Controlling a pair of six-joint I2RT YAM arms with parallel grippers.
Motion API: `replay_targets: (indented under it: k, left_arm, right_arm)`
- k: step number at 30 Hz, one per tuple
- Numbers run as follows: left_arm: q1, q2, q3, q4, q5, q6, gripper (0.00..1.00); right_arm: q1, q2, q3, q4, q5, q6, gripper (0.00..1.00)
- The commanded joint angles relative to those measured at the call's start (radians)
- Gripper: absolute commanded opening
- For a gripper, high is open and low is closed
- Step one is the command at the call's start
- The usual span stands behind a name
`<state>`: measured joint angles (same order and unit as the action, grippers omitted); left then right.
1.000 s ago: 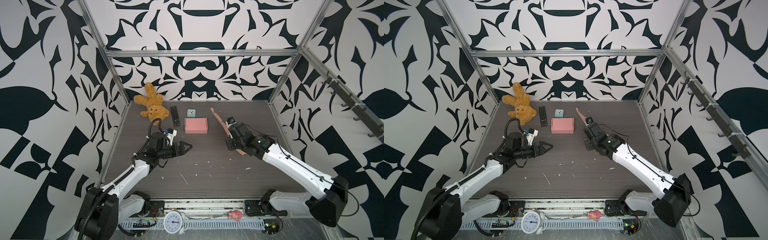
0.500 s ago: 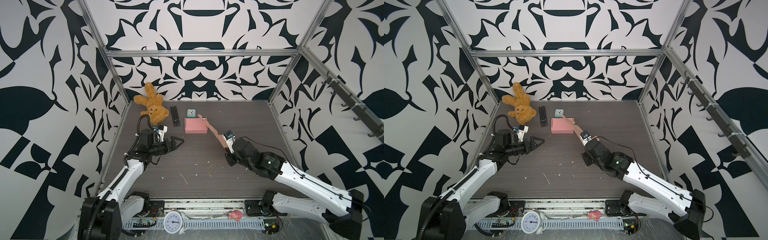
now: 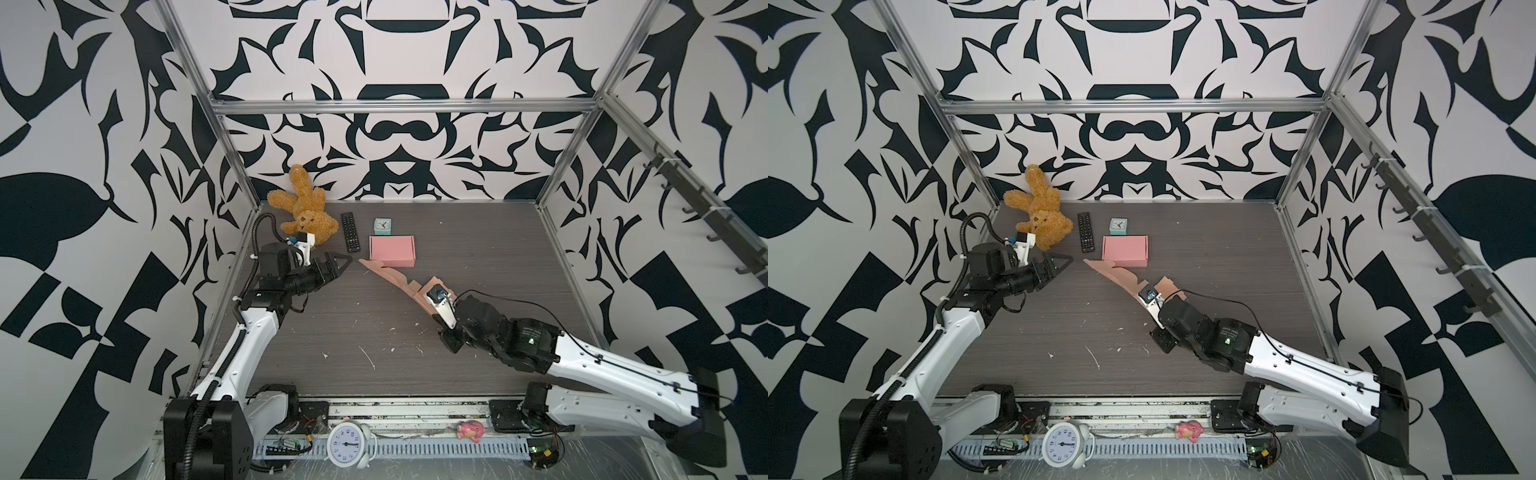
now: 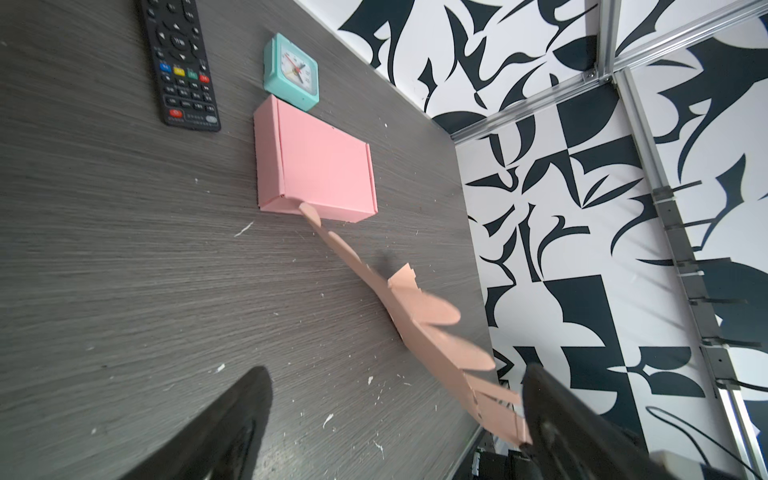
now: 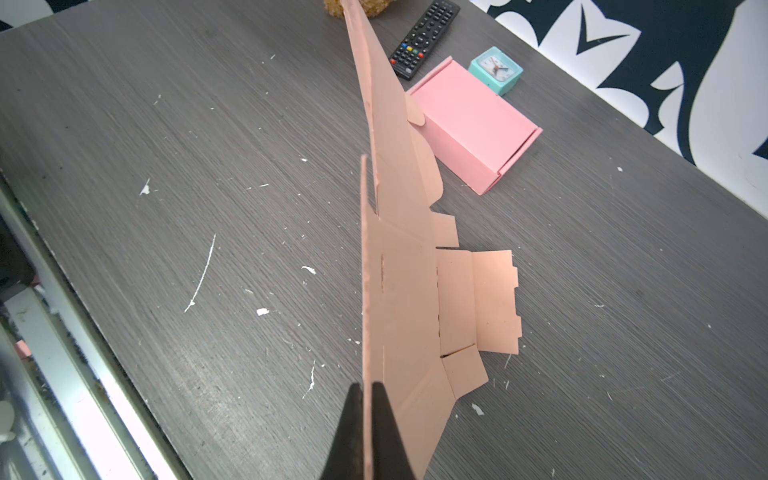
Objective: Fold the paper box
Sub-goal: 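Grip the peach blank's edge with the right gripper and drag it toward the left gripper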
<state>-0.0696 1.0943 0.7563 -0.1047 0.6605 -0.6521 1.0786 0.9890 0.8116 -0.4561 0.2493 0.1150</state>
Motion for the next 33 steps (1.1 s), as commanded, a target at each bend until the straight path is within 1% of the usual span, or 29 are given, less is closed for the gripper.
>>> replay_targets:
  k: [1,5,10,15,19,23,25,28,30,32,33]
  left_arm:
    - [0.005,-0.024,0.046,-0.058,-0.028,0.036,0.97]
    - [0.004,-0.024,0.063,-0.09,-0.006,0.066,0.97]
    - [0.003,-0.068,0.026,-0.093,-0.003,0.082,0.97]
    - [0.003,-0.102,-0.016,-0.09,0.034,0.072,0.97]
    - [0.003,-0.143,-0.054,-0.086,0.033,0.061,0.97]
    - [0.003,-0.177,-0.099,-0.054,0.032,0.036,0.97]
    - [0.003,-0.183,-0.114,-0.049,0.039,0.034,0.97]
    - [0.003,-0.186,-0.129,-0.04,0.048,0.035,0.97]
    - [0.003,-0.187,-0.141,-0.034,0.047,0.036,0.97]
    - [0.003,-0.198,-0.156,-0.026,0.041,0.032,0.97]
    - [0.003,-0.205,-0.165,-0.015,0.039,0.027,0.96]
  right_arm:
    - [0.039,0.033,-0.008,0.049,-0.009,-0.055,0.01]
    - [0.096,0.116,0.006,0.026,0.039,-0.114,0.01]
    - [0.124,0.194,0.01,0.047,0.02,-0.154,0.03]
    - [0.127,0.24,0.003,0.056,0.015,-0.173,0.1]
    - [0.144,0.285,0.019,0.034,0.066,-0.177,0.14]
    - [0.164,0.301,0.034,0.012,0.089,-0.175,0.22]
    - [0.174,0.299,0.048,-0.004,0.087,-0.158,0.28]
    - [0.179,0.261,0.05,0.012,0.06,-0.11,0.39]
    - [0.179,0.227,0.044,0.034,0.086,-0.041,0.47]
    - [0.179,0.195,0.044,0.047,0.104,0.036,0.52]
    - [0.178,0.178,0.044,0.05,0.114,0.095,0.54]
